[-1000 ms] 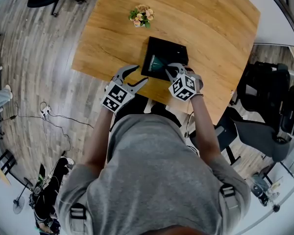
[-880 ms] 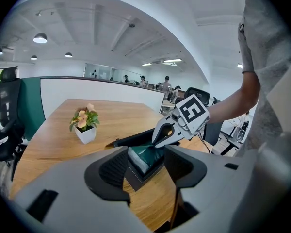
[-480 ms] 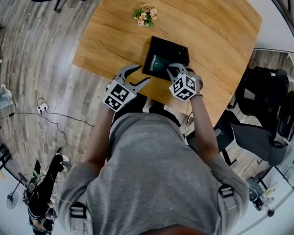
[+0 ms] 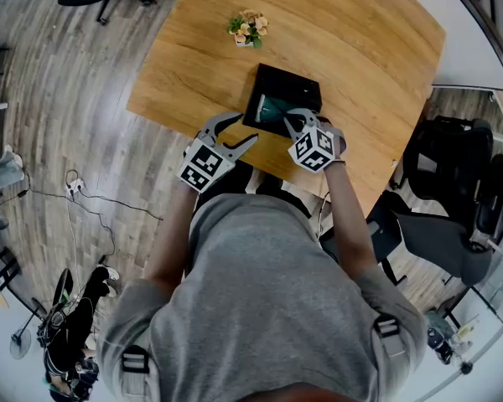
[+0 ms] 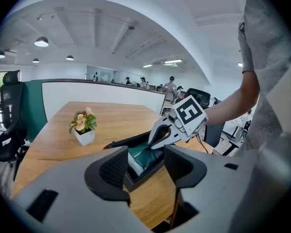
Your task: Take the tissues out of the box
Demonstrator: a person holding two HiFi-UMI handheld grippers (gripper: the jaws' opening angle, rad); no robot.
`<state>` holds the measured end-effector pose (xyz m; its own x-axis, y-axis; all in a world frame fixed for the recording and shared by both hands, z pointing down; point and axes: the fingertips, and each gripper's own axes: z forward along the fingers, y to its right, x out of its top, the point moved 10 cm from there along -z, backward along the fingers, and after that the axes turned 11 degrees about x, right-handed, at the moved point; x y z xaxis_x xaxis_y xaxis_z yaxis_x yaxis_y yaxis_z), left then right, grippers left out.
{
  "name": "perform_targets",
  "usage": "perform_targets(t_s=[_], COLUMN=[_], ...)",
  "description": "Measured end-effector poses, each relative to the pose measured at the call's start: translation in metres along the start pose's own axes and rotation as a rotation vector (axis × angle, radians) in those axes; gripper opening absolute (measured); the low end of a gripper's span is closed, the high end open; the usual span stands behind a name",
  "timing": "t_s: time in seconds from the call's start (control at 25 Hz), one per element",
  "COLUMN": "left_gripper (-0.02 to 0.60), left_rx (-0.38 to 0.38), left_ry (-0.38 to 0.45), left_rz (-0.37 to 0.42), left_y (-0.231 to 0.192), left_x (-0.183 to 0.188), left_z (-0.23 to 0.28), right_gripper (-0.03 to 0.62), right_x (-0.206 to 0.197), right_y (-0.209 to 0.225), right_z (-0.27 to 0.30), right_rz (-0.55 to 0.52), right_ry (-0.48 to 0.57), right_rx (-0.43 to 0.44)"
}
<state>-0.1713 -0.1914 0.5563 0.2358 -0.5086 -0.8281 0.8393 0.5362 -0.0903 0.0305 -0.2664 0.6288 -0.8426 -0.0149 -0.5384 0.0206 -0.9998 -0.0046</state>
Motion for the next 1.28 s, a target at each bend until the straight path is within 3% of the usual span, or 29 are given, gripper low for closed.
perform_targets(t_s=[1.28], left_gripper=[0.245], left_rx=[0.048], left_ry=[0.06], left_rz=[0.032], left_y=[0.057], left_x=[0.025], left_z=[-0.028], right_gripper=[0.009], right_x=[0.015], right_y=[-0.023], right_z=[-0.066], right_rz=[-0.086], right_ry=[0.095], right_rx=[-0.109])
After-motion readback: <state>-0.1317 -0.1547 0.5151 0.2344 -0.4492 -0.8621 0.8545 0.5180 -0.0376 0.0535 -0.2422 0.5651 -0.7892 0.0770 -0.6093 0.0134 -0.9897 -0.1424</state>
